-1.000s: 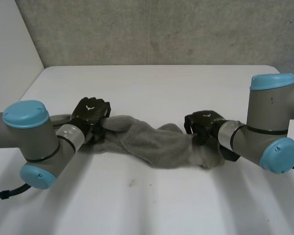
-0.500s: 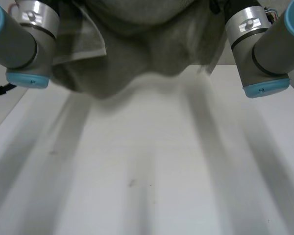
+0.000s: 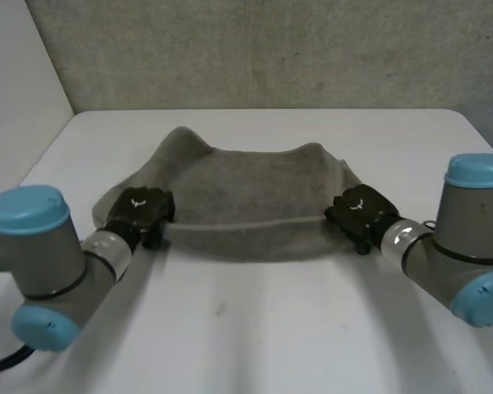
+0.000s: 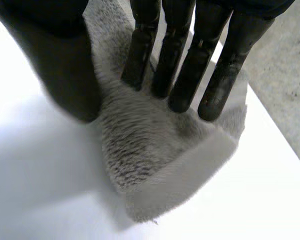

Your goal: Fold the towel.

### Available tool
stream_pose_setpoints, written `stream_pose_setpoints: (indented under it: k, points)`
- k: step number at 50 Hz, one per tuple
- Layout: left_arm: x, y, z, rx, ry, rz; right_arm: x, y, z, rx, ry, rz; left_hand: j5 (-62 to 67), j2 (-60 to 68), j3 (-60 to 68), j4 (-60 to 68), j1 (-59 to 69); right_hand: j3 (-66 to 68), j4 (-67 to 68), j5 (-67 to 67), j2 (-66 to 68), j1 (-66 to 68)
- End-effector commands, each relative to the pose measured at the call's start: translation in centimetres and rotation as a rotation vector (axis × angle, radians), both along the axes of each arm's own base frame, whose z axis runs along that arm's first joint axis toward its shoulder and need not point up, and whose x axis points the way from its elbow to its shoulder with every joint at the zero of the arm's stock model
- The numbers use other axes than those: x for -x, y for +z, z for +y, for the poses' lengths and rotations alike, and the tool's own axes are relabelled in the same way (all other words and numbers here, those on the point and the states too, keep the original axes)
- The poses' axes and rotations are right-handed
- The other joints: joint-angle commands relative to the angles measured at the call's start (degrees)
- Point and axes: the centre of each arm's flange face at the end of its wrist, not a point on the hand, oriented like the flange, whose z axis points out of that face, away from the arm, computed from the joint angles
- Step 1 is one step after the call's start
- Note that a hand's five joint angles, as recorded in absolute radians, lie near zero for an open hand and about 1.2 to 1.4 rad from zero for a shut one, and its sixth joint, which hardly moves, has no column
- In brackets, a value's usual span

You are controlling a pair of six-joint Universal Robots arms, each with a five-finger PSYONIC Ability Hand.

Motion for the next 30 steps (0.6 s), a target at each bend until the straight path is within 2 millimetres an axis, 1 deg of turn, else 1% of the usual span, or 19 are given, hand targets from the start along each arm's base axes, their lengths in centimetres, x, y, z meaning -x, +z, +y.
stream_pose_setpoints:
  k: [1,3,4,6,7,8,9,11,12,13,14,17,19,20,22,23,25,28,30]
  points:
    - [-0.7,1.8,2.0,0.027,-0.004,0.002,1.8,2.6,0.9,0.018,-0.054,-0.039,11.44,10.38,10.27,10.21,12.35,-29.5,-29.53,-28.39,-28.56,-29.47]
    - [-0.9,2.3,2.7,0.033,-0.007,0.006,2.1,3.9,1.1,0.011,-0.088,-0.108,11.44,10.38,10.27,10.21,12.35,-30.34,-30.37,-29.24,-29.4,-30.31]
    - [-0.9,2.3,2.8,0.033,-0.007,0.006,2.1,3.9,1.1,0.011,-0.088,-0.108,11.44,10.38,10.27,10.21,12.35,-30.34,-30.37,-29.24,-29.4,-30.31]
    - [-0.9,2.3,3.1,0.03,-0.011,0.006,2.2,5.0,1.1,-0.015,-0.131,-0.199,11.44,10.38,10.27,10.21,12.35,-30.18,-30.2,-29.07,-29.23,-30.15]
    - [-1.0,2.2,3.4,0.024,-0.016,0.005,2.2,5.0,1.1,-0.015,-0.132,-0.2,11.44,10.38,10.27,10.21,12.35,-30.17,-30.2,-29.07,-29.23,-30.15]
    - [-1.0,2.1,3.7,0.019,-0.019,0.004,2.2,5.7,1.0,-0.029,-0.152,-0.253,11.44,10.38,10.27,10.21,12.35,-30.01,-30.03,-28.9,-29.06,-29.98]
    - [-1.0,2.1,3.7,0.019,-0.019,0.004,2.2,5.7,1.0,-0.029,-0.153,-0.253,11.44,10.38,10.27,10.21,12.35,-30.01,-30.03,-28.9,-29.06,-29.98]
    - [-1.2,2.4,4.0,0.023,-0.019,0.006,2.1,6.8,0.6,-0.057,-0.188,-0.347,11.44,10.38,10.27,10.21,12.35,-29.33,-29.36,-28.23,-28.39,-29.31]
    - [-1.2,2.4,4.0,0.023,-0.019,0.006,2.1,6.8,0.6,-0.057,-0.188,-0.347,11.44,10.38,10.27,10.21,12.35,-29.33,-29.36,-28.23,-28.39,-29.31]
    - [-1.2,2.4,4.1,0.025,-0.017,0.006,2.0,7.3,0.4,-0.075,-0.2,-0.379,11.44,10.38,10.27,10.21,12.35,-29.0,-29.03,-27.89,-28.06,-28.97]
    - [-1.2,2.4,4.1,0.025,-0.017,0.006,1.8,7.3,0.3,-0.11,-0.206,-0.392,11.44,10.38,10.27,10.21,12.35,-28.66,-28.69,-27.56,-27.72,-28.64]
    - [-1.3,2.4,4.2,0.023,-0.018,0.004,1.6,7.1,0.2,-0.151,-0.212,-0.389,11.44,10.38,10.27,10.21,12.35,-28.66,-28.69,-27.55,-27.72,-28.63]
    - [-1.3,2.3,4.3,0.02,-0.018,0.003,1.1,6.1,-0.6,-0.227,-0.222,-0.356,11.44,10.38,10.27,10.21,12.35,-27.66,-27.68,-26.55,-26.71,-27.63]
    - [-1.3,2.3,4.3,0.02,-0.018,0.003,1.1,6.1,-0.6,-0.228,-0.223,-0.356,11.44,10.38,10.27,10.21,12.35,-27.65,-27.68,-26.54,-26.71,-27.62]
    - [-1.3,2.2,4.3,0.028,-0.018,0.006,0.2,5.4,-1.4,-0.295,-0.221,-0.323,11.44,10.38,10.27,10.21,12.35,-26.15,-26.17,-25.04,-25.2,-26.12]
    - [-1.3,2.2,4.3,0.028,-0.018,0.006,0.2,5.4,-1.4,-0.295,-0.221,-0.323,11.44,10.38,10.27,10.21,12.35,-26.14,-26.16,-25.03,-25.19,-26.11]
    - [-1.4,2.2,4.3,0.036,-0.015,0.008,-0.3,4.2,-2.1,-0.36,-0.221,-0.296,11.44,10.38,10.27,10.21,12.35,-24.13,-24.16,-23.03,-23.19,-24.1]
    - [-1.4,2.1,4.3,0.039,-0.015,0.009,-0.6,3.7,-2.5,-0.381,-0.221,-0.284,11.44,10.38,10.27,10.21,12.35,-22.77,-22.8,-21.67,-21.83,-22.75]
    - [-1.3,2.2,4.2,0.051,-0.016,0.012,-1.2,3.1,-3.3,-0.392,-0.223,-0.272,11.44,10.38,10.27,10.21,12.35,-21.6,-21.63,-20.49,-20.66,-21.57]
